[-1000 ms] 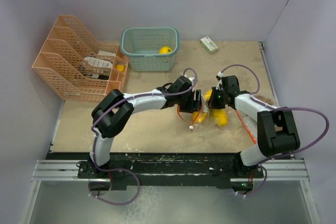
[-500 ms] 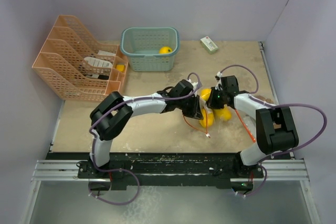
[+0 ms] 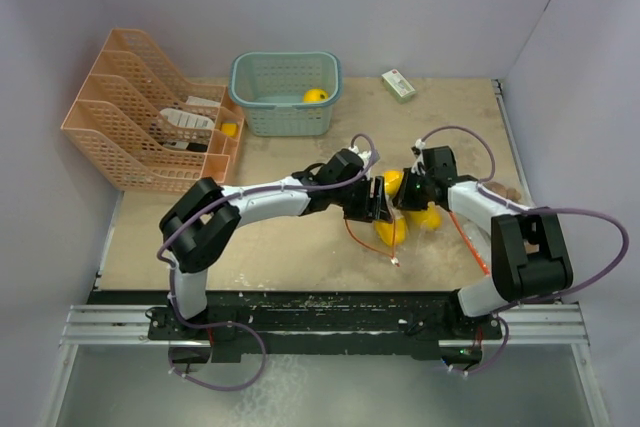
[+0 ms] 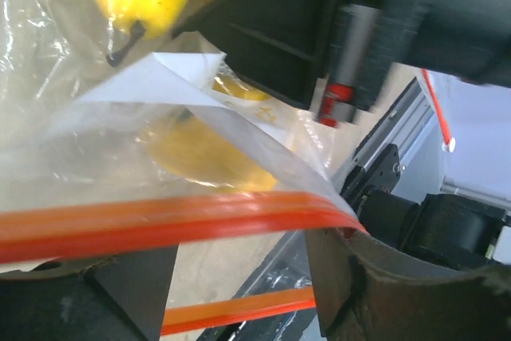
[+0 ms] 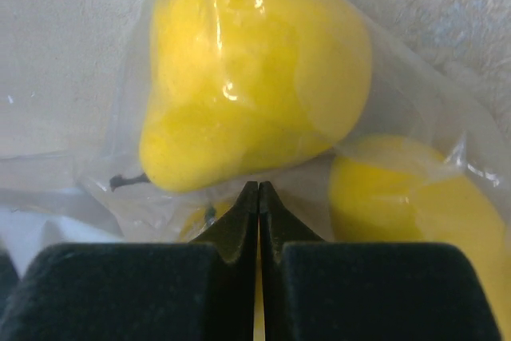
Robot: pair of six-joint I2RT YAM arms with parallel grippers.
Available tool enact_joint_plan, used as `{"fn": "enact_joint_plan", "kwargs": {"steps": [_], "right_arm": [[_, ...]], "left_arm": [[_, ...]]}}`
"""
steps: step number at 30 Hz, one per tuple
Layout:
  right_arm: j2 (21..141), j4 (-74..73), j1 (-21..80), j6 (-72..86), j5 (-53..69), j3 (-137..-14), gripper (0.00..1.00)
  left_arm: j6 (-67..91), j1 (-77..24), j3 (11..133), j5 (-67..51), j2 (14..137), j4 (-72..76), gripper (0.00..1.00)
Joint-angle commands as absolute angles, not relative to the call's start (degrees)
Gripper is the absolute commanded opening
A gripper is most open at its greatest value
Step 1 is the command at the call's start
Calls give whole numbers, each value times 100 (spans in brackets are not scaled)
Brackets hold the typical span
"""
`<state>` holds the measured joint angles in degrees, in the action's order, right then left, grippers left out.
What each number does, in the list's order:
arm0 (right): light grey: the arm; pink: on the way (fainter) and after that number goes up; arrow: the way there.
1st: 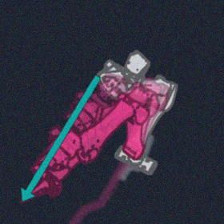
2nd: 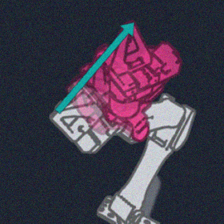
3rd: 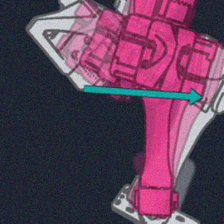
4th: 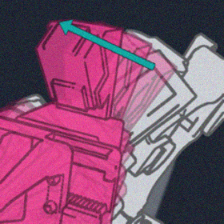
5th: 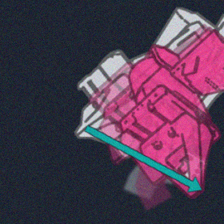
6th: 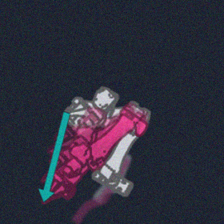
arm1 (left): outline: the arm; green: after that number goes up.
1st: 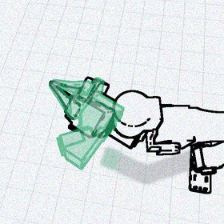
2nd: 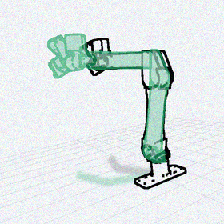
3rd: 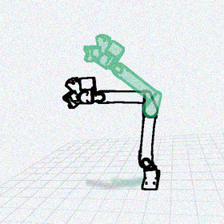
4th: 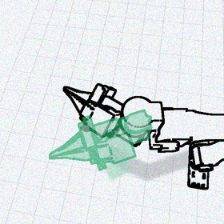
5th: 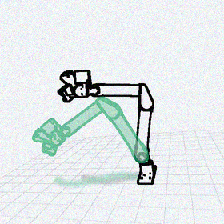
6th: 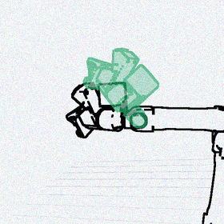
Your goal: Open the zip-top bag and remove the fake food
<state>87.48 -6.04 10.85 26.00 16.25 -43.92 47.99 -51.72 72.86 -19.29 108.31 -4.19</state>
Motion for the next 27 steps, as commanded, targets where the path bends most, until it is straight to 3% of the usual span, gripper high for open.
{"fn": "enact_joint_plan", "kwargs": {"steps": [1,4,7,9,16,27], "right_arm": [[8148,-915,1116,2825,1697,-4382,2],[7841,-1378,1116,2799,1333,-4669,30],[7488,-1824,1116,2815,1017,-4932,42],[7290,-2111,1112,2875,928,-5021,44],[6612,-2688,1074,3320,1143,-4570,19],[7472,-1879,1044,3342,1967,-3970,3]], "left_arm": [[4889,-5189,7336,-1981,11075,-319,68],[4912,-5203,7339,-2002,11160,-333,71],[4913,-5213,7339,-1913,11186,-354,71],[4898,-5220,7347,-1855,11193,-393,71],[4878,-5220,7380,-1776,11257,-448,70],[4896,-5230,7401,-1845,11313,-334,71]]}}
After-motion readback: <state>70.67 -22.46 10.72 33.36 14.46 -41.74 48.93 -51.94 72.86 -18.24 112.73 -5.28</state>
